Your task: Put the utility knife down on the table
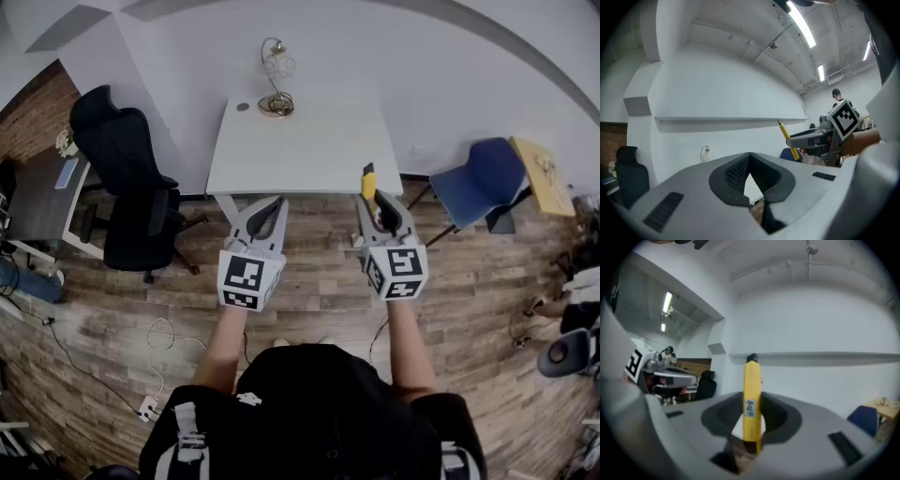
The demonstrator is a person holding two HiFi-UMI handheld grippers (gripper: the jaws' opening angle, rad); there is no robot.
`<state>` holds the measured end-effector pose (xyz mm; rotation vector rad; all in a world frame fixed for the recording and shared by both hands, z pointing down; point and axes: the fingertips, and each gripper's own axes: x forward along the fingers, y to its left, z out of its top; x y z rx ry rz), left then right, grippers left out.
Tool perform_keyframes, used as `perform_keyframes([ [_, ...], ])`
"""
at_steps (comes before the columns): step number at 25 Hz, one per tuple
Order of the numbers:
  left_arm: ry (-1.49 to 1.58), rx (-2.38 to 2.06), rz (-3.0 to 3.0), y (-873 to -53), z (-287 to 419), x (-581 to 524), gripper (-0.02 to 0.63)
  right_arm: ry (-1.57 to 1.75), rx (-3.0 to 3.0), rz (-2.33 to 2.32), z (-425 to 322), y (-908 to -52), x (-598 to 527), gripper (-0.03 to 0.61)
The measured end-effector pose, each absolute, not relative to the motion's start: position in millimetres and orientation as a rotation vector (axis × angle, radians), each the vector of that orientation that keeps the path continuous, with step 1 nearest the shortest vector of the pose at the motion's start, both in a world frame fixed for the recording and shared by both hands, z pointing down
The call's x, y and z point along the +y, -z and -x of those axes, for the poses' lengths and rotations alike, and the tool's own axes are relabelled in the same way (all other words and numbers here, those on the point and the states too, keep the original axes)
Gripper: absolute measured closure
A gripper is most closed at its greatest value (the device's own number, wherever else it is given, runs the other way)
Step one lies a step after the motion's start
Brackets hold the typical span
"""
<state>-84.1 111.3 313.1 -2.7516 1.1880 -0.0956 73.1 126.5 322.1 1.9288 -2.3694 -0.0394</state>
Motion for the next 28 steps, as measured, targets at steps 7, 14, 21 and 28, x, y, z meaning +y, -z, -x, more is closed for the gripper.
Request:
perform_keyframes([
  [7,0.111,1.185,2.755,-315,67,118,0.598,0.044,-2.399,-1.899,-82,-322,134,0.442],
  [14,0.138,1.195,2.753,-323,37,135,0.598,0.037,-2.430,-1.872,-108,-329,148,0.442],
  [21,0.183,1.211,2.758,-341,13,148,0.598,-0.014,-2.460,-1.840,-127,-345,156,0.442],
  [28,0.200,1.228,2.746,-342,6,145,0.598,-0.038,-2.482,-1.837,-137,-348,152,0.442],
])
